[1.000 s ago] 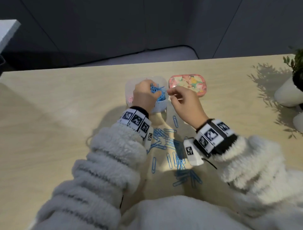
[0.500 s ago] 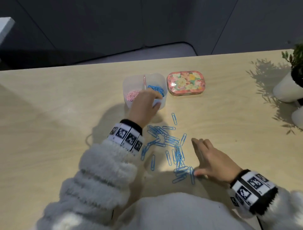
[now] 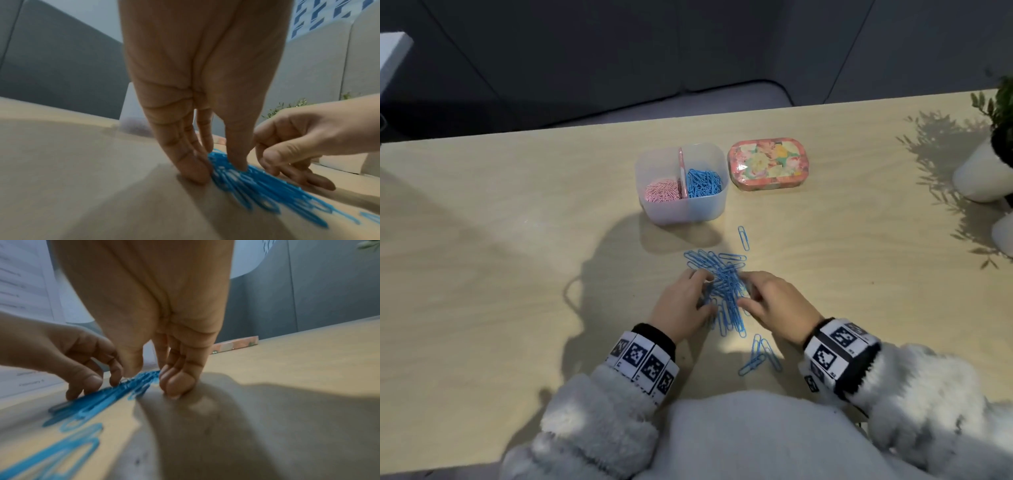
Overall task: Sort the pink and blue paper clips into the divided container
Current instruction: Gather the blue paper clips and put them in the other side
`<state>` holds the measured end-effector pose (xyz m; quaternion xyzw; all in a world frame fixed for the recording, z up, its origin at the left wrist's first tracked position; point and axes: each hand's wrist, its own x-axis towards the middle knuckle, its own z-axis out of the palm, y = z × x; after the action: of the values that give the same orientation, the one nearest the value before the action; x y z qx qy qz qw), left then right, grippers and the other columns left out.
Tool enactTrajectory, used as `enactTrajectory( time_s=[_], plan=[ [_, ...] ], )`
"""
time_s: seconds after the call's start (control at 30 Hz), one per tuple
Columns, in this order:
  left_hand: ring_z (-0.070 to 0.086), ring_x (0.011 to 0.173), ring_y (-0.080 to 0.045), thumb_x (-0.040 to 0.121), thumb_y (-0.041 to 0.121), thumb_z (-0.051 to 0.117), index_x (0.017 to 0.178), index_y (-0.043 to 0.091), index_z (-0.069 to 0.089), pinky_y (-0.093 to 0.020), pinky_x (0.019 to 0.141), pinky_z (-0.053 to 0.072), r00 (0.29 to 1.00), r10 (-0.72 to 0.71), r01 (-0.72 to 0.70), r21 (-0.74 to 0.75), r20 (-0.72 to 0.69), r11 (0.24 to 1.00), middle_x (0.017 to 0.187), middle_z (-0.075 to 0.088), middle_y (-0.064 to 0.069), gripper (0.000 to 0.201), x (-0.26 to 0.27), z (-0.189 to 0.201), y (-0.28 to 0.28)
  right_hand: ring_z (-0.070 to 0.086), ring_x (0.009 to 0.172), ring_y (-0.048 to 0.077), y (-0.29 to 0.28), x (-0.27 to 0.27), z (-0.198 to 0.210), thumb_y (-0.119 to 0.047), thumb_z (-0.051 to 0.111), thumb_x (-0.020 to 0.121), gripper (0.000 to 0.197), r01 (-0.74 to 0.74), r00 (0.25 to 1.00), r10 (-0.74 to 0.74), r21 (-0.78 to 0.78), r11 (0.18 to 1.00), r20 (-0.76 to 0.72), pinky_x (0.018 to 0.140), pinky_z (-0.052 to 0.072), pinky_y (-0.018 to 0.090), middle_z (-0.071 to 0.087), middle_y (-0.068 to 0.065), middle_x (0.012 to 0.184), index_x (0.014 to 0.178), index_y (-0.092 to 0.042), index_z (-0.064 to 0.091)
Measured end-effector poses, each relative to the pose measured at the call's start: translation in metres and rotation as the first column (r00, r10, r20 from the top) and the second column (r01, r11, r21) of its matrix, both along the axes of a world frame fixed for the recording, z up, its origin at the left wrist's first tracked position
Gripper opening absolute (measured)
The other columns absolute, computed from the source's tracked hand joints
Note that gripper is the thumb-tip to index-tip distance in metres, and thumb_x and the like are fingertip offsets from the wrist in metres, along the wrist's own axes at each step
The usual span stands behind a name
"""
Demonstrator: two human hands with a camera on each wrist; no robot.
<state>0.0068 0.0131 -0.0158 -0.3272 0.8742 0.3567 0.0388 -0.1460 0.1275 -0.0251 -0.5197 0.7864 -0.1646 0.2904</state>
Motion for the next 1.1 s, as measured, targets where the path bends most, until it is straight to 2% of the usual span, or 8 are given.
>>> enactTrajectory(
  time_s=[0.23,0.37,0.43,0.57,0.73,0.9,1.0,1.1],
  plan=[
    [0.054,0.102,-0.026,0.056,0.049,0.079,0.132,0.018,0.030,-0.036,0.086,0.045,0.993,0.021,-0.022,0.005,0.116,1.000,0.115,0.043,-0.004,0.095,0.011,0.004,0.025,0.048,0.120,0.017,0.052,-0.004,0.004,-0.035,0.077,0.067,0.104,-0.191,0.977,0.165,0.203,0.960,0.137,0.102,0.039,0.028,0.037,-0.002,0.141,0.146,-0.024,0.010],
    [0.047,0.110,-0.028,0.052,0.052,0.080,0.140,0.019,0.021,-0.040,0.092,0.043,0.979,-0.053,0.067,-0.064,0.195,0.996,0.125,0.037,-0.006,0.110,-0.005,-0.004,0.045,0.049,0.082,0.012,0.031,0.005,-0.005,-0.020,0.076,0.070,0.084,-0.054,0.982,0.039,0.080,0.995,0.183,0.075,0.036,0.020,0.046,-0.020,0.081,0.140,-0.021,0.030],
    [0.046,0.110,-0.029,0.055,0.047,0.080,0.140,0.018,0.020,-0.039,0.094,0.042,0.971,-0.087,0.113,-0.105,0.224,0.988,0.127,0.035,-0.009,0.108,-0.012,-0.006,0.047,0.049,0.072,0.015,0.011,0.008,-0.010,-0.017,0.075,0.072,0.071,0.033,0.984,-0.039,0.033,0.999,0.175,0.068,0.034,0.022,0.044,-0.012,0.067,0.134,-0.018,0.039],
    [0.047,0.112,-0.030,0.068,0.026,0.074,0.139,0.014,0.024,-0.040,0.096,0.041,0.994,-0.045,0.052,-0.063,0.099,0.997,0.123,0.041,-0.011,0.087,-0.014,-0.010,0.030,0.051,0.070,0.017,-0.020,0.005,-0.004,-0.012,0.071,0.073,0.062,0.055,0.984,-0.047,-0.044,0.998,0.172,0.070,0.040,0.027,0.055,0.000,0.073,0.129,-0.016,0.044],
    [0.041,0.117,-0.030,0.065,0.036,0.075,0.138,0.013,0.031,-0.037,0.103,0.034,1.000,-0.002,0.005,-0.187,0.020,0.982,0.129,0.041,-0.012,0.088,-0.002,-0.006,-0.008,0.052,0.091,0.020,-0.044,-0.032,0.014,-0.036,0.068,0.079,0.051,0.168,0.986,-0.168,-0.089,0.982,0.010,0.087,0.046,0.036,0.055,0.009,0.106,0.122,-0.014,0.053],
    [0.026,0.136,-0.028,0.053,0.052,0.079,0.143,0.009,0.020,-0.035,0.113,0.022,0.977,-0.167,0.197,-0.261,0.133,0.945,0.149,0.025,-0.013,0.115,-0.012,-0.004,-0.032,0.040,0.112,0.025,-0.061,-0.036,0.017,-0.070,0.069,0.056,0.086,-0.034,0.985,0.058,0.147,0.989,-0.161,0.089,0.045,0.040,0.044,0.007,0.115,0.118,-0.014,0.048],
    [0.035,0.126,-0.028,0.065,0.046,0.075,0.140,0.008,0.026,-0.033,0.107,0.026,0.967,-0.193,0.228,-0.224,0.168,0.947,0.140,0.038,-0.011,0.097,-0.019,-0.003,-0.034,0.038,0.108,0.021,-0.055,-0.016,0.015,-0.066,0.074,0.050,0.090,-0.162,0.965,0.190,0.153,0.975,-0.183,0.082,0.044,0.036,0.042,0.004,0.114,0.120,-0.017,0.045],
    [0.043,0.112,-0.028,0.075,0.030,0.069,0.131,0.011,0.043,-0.033,0.097,0.034,0.980,-0.149,0.175,-0.211,0.134,0.962,0.124,0.048,-0.010,0.064,-0.022,-0.006,-0.029,0.038,0.110,0.023,-0.047,0.004,0.006,-0.049,0.074,0.064,0.077,-0.185,0.952,0.209,0.122,0.975,-0.224,0.080,0.046,0.038,0.041,0.006,0.118,0.125,-0.015,0.043]
  ],
)
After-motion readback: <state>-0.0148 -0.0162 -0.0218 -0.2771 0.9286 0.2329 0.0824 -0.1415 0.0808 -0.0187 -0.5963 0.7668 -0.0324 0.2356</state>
